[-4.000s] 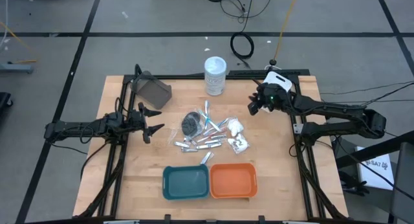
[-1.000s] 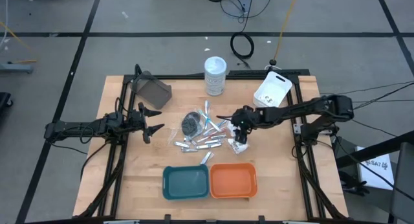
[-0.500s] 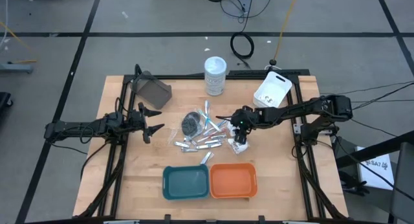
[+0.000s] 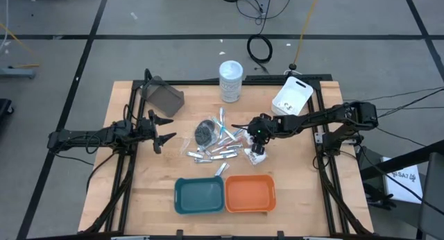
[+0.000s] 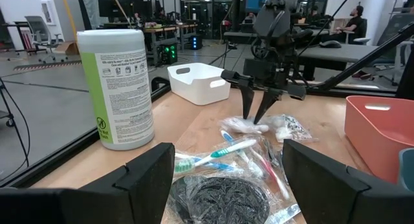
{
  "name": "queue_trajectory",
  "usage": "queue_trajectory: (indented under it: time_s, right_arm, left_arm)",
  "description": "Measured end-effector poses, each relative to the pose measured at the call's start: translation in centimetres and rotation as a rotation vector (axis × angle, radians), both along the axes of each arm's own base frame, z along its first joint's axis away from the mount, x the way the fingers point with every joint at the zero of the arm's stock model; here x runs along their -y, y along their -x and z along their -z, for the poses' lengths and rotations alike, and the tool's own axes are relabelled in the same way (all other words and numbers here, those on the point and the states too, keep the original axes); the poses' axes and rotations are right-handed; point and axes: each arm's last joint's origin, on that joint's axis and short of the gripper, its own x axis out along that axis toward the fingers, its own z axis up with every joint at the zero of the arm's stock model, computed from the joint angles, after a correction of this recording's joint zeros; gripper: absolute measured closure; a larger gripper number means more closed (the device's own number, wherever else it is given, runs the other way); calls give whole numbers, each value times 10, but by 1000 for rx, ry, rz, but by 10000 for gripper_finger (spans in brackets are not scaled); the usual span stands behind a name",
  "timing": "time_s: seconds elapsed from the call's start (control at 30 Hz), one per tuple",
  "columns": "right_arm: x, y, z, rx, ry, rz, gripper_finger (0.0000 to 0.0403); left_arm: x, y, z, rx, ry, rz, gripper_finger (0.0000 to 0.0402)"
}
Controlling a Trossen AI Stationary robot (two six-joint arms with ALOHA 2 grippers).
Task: Pick & Place Travel size toiletries
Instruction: Put the white cotton pack into the white bin
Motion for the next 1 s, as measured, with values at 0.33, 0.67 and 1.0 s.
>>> queue_trajectory:
  time_s: [0.33, 0.67, 1.0]
  right_arm:
    - [0, 0, 0, -1, 1, -2, 361]
    - [0, 0, 0, -4, 13, -20, 399]
    - [0, 0, 0, -5, 15, -25, 402]
  left_arm:
    - [0, 0, 0, 0, 0, 0, 121]
    - [0, 0, 0, 0, 0, 0, 121]
    - [0, 0, 0, 0, 0, 0, 121]
